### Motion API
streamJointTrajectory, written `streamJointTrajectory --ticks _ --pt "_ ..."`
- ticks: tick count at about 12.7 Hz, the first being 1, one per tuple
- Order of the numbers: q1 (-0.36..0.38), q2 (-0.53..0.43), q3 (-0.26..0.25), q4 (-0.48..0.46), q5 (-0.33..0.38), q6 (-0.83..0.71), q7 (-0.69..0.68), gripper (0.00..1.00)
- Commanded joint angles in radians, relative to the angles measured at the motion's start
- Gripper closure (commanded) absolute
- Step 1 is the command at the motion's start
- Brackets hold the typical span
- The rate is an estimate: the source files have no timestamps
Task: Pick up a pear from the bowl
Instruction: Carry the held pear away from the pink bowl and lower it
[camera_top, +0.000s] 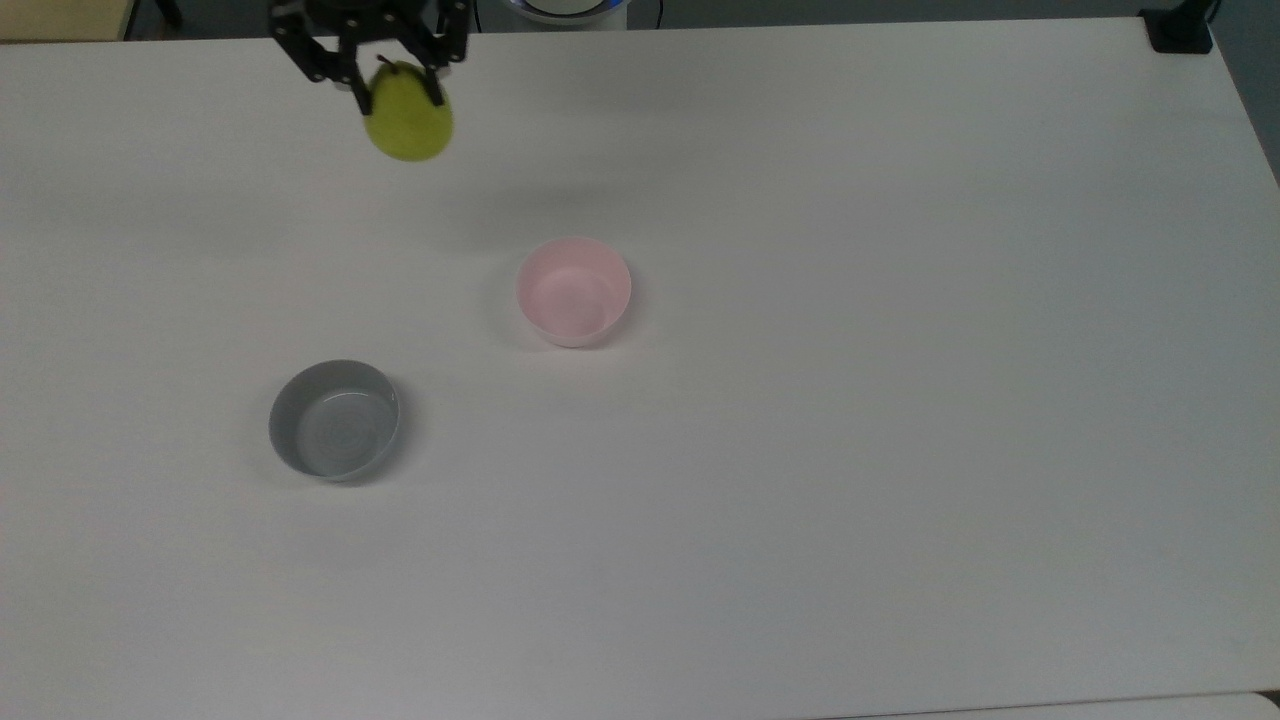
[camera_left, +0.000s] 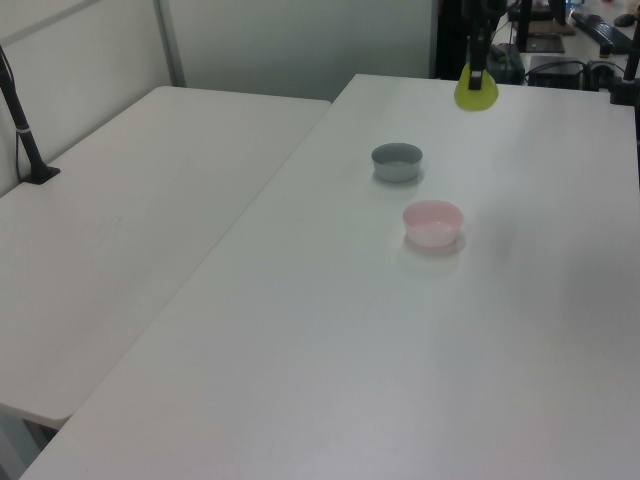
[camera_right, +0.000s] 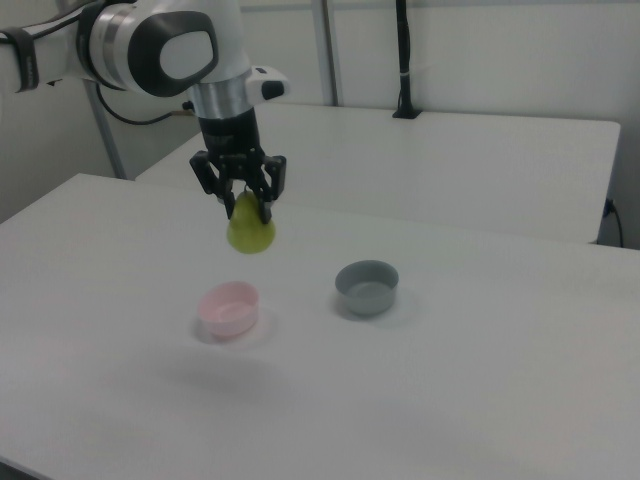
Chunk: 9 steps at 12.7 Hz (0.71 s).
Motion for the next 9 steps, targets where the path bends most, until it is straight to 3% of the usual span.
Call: streamJointTrajectory --ticks 1,5,9 --pt "-0.108 -0.064 -0.005 -0.017 0.002 -0.092 -0.265 1.0" --pt "-0.194 -0.111 -0.007 -0.121 0.003 -0.068 -0.335 1.0" --pt "-0.249 -0.121 -0.01 -0.282 0.003 0.153 -0.337 1.0"
